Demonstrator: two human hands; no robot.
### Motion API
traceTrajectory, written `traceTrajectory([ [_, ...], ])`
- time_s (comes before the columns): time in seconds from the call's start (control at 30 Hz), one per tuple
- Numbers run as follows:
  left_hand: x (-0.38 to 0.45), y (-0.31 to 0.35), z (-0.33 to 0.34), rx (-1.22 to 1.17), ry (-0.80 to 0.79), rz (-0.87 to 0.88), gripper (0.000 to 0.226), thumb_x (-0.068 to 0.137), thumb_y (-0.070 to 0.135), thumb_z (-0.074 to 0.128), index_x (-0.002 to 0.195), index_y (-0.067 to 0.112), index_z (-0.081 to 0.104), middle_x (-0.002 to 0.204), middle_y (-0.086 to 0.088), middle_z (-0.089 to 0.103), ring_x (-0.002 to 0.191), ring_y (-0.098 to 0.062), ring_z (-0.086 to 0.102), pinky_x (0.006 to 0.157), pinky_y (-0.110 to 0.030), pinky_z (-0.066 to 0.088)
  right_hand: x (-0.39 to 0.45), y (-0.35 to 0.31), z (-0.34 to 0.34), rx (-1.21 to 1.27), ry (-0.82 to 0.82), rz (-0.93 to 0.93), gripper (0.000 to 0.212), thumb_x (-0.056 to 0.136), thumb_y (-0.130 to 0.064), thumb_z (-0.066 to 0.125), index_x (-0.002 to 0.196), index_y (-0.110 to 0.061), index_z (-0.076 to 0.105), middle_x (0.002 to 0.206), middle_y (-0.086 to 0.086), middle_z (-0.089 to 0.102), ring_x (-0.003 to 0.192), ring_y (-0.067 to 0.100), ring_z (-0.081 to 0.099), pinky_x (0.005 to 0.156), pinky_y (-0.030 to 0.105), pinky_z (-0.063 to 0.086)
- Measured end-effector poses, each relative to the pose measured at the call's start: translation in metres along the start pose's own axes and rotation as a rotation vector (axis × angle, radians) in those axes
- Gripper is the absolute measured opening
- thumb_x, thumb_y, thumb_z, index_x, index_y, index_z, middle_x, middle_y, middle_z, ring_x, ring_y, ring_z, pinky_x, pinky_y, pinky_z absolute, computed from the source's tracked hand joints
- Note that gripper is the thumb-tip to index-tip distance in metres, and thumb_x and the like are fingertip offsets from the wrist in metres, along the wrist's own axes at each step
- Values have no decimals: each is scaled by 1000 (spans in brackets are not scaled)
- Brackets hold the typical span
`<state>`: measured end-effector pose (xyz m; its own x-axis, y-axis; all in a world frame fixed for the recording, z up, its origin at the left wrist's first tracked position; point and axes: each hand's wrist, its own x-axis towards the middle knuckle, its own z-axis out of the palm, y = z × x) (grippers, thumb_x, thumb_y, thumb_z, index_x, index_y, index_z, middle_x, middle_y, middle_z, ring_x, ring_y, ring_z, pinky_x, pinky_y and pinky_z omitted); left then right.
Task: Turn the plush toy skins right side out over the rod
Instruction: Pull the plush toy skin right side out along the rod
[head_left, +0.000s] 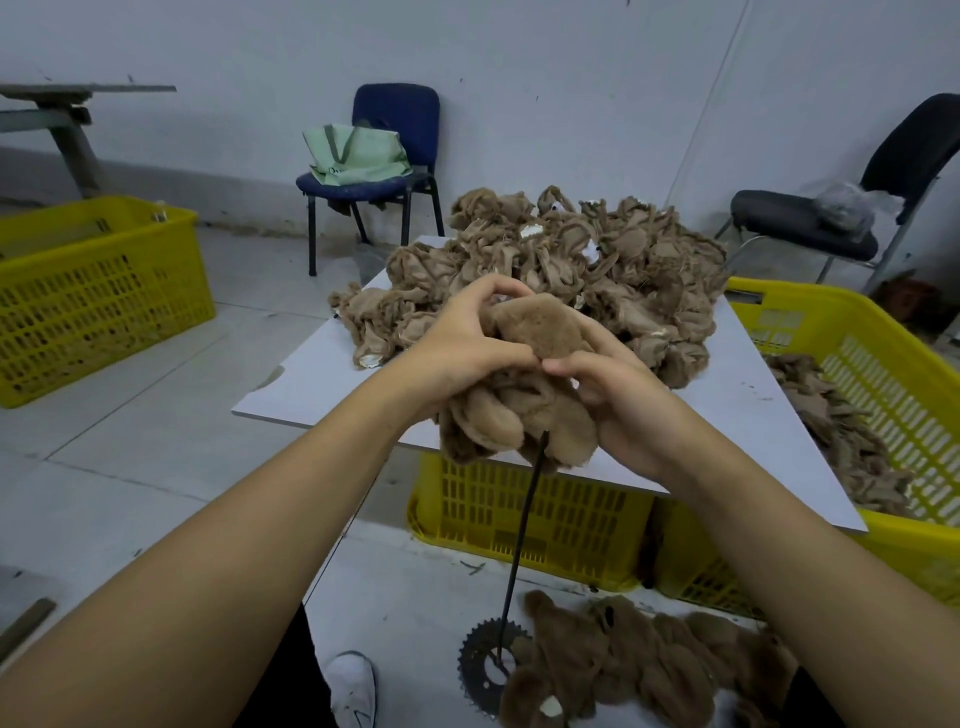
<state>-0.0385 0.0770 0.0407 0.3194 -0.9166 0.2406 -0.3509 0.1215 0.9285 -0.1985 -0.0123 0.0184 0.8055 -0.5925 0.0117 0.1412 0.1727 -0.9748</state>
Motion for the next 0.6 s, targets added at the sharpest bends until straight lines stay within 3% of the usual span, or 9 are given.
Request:
traceTrajectory([
  [0.1,3,1,-5,72,-33,46,55,68,4,75,119,19,60,123,-8,62,103,-28,67,82,-45,60,4,-3,-4,-152,31,34,36,90,-6,69,124,-14,65,115,12,73,103,28,72,87,43,59],
  [0.2,5,2,0,138,-15,81,53,73,-1,76,119,18,58,122,-3,61,107,-23,65,88,-52,56,5,-1,-1,-128,140,-3,25,88,-2,71,112,-3,64,98,14,76,91,27,74,70,33,61],
  [0.27,5,-2,10,349,117,95,48,70,15,78,111,28,56,118,7,57,115,-17,54,99,-53,47,5,2,3,-143,235,-42,15,88,-1,71,100,-1,63,90,14,74,82,25,74,63,29,58],
  [0.33,2,-7,22,584,364,97,40,73,31,77,102,30,51,109,8,52,108,-15,48,98,-48,41,7,4,6,-110,367,-68,13,88,-1,71,97,-1,62,91,15,72,81,24,74,61,31,58],
  [0.37,0,-9,27,577,425,89,36,77,36,77,100,25,51,102,6,54,98,-16,52,90,-46,46,7,5,7,-89,414,-78,16,89,-2,70,101,2,61,94,17,71,83,26,74,63,34,59],
  [0.43,-6,-9,38,298,347,-9,38,85,45,73,106,18,56,95,4,62,88,-15,62,79,-43,55,5,6,13,-88,404,-84,17,91,0,66,106,6,60,98,22,70,86,32,72,71,40,59],
  [0.5,-8,-10,46,31,282,-114,43,86,45,73,117,19,59,103,7,69,95,-9,68,81,-35,59,1,8,21,-125,265,-73,17,94,6,56,110,7,59,102,23,69,89,33,70,77,42,58],
  [0.6,-6,-10,38,-120,369,-178,31,88,25,75,114,16,62,100,1,73,90,-13,72,71,-28,60,-4,6,30,-87,43,-5,33,95,11,48,122,-3,62,113,17,70,99,26,71,88,42,60],
])
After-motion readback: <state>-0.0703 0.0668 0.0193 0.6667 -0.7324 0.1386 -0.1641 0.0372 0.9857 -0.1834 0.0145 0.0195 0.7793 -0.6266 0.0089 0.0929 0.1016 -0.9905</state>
